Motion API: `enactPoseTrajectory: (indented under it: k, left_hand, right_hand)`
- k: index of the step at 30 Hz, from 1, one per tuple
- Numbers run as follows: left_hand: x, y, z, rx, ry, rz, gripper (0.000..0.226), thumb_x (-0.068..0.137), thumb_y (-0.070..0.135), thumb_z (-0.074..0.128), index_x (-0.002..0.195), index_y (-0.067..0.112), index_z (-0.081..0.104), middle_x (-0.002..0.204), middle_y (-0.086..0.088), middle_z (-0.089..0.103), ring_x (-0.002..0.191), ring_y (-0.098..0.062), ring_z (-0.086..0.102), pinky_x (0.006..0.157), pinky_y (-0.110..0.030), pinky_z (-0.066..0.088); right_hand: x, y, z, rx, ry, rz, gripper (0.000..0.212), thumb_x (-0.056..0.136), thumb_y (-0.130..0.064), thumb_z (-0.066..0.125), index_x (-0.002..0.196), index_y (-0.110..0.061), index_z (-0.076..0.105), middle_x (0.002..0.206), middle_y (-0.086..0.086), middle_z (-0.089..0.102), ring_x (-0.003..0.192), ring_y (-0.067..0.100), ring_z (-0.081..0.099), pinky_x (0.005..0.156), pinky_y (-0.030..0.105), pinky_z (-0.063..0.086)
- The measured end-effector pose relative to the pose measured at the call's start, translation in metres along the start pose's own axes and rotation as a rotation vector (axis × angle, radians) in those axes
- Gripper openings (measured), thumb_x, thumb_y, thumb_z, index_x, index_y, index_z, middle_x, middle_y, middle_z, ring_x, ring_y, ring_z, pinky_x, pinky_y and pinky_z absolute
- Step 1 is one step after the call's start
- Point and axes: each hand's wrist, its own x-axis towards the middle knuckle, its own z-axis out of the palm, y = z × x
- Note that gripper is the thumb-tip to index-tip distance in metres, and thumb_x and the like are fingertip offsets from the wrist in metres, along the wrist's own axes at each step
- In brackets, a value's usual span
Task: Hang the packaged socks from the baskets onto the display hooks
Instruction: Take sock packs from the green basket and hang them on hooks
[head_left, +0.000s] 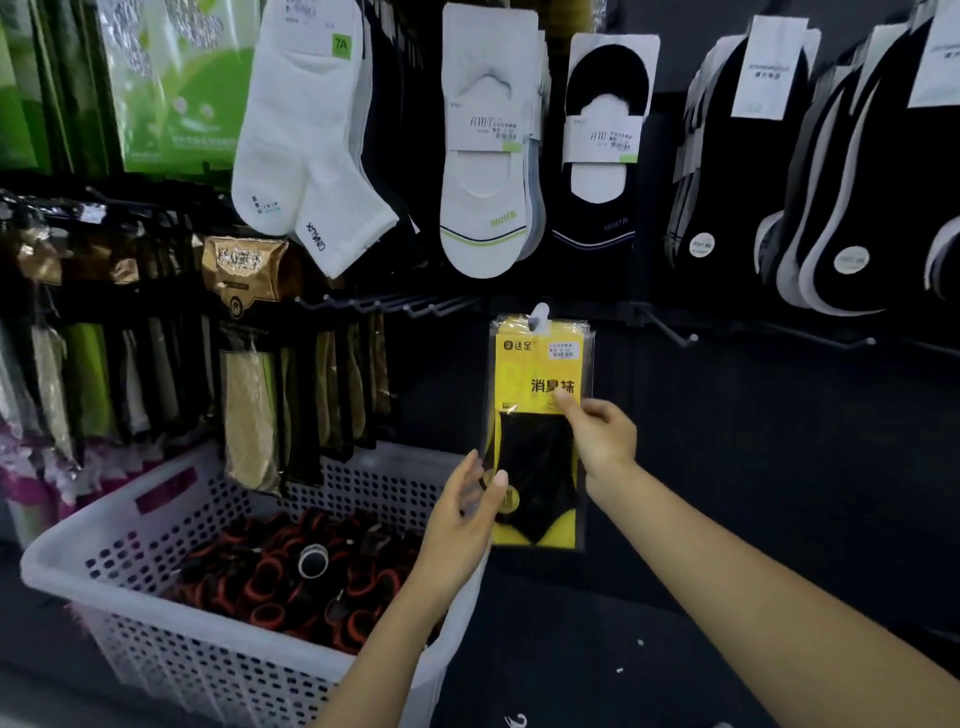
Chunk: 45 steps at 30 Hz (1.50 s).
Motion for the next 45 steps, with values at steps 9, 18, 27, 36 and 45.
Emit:
enactPoseTrajectory:
  k: [9, 18, 27, 36, 45]
  left_hand:
    - [-0.031, -0.05, 0.023, 0.135, -0.142, -0.157, 0.06, 0.09, 0.046, 0.055, 0.143, 0.027, 0.035, 0.143, 0.006, 0.043, 0.129, -0.01, 0.042, 0.102, -0.026, 0.038]
    - [-0.116, -0.127, 0.086, 0.341, -0.475, -0.439, 0.067, 0.088, 0.05, 0.055, 0.144, 0.022, 0.032, 0.135, 0.0, 0.049, 0.109, -0.012, 0.056, 0.085, -0.021, 0.044]
    - [-0.223, -0.218, 0.12, 0.549, -0.609, -0.773, 0.077, 0.091, 0.053, 0.05, 0.149, 0.012, 0.022, 0.156, -0.008, 0.025, 0.14, -0.026, 0.032, 0.112, -0.033, 0.031]
    - [-0.257, -0.244, 0.124, 0.329, -0.284, -0.925, 0.033, 0.09, 0.04, 0.06, 0.099, 0.009, 0.067, 0.098, -0.007, 0.068, 0.079, -0.016, 0.062, 0.066, -0.025, 0.052]
    - [-0.232, -0.205, 0.138, -0.157, -0.187, -0.979, 0.021, 0.093, 0.011, 0.058, 0.108, 0.0, 0.049, 0.113, -0.02, 0.065, 0.098, -0.029, 0.067, 0.096, -0.038, 0.05]
  right_hand:
    - [-0.041, 0.071, -0.094, -0.126, -0.09, 0.123, 0.009, 0.087, -0.018, 0.068, 0.093, -0.014, 0.064, 0.095, 0.003, 0.065, 0.093, 0.016, 0.062, 0.088, 0.032, 0.052]
    - [-0.139, 0.183, -0.254, -0.508, -0.294, 0.307, 0.008, 0.085, -0.002, 0.066, 0.092, 0.003, 0.064, 0.094, 0.023, 0.067, 0.09, 0.028, 0.06, 0.079, 0.039, 0.049]
    - [-0.187, 0.281, -0.332, -0.982, -0.777, 0.515, 0.064, 0.089, -0.044, 0.061, 0.141, -0.013, 0.041, 0.148, 0.001, 0.037, 0.137, 0.022, 0.037, 0.107, 0.033, 0.035]
    - [-0.212, 0.319, -0.356, -1.207, -0.82, 0.288, 0.066, 0.088, -0.062, 0.046, 0.144, -0.028, 0.038, 0.153, -0.006, 0.028, 0.142, 0.017, 0.022, 0.116, 0.041, 0.02]
    - [-0.192, 0.297, -0.334, -0.939, -0.56, 0.185, 0.04, 0.083, -0.049, 0.066, 0.109, -0.02, 0.058, 0.116, -0.001, 0.055, 0.11, 0.018, 0.052, 0.091, 0.032, 0.043]
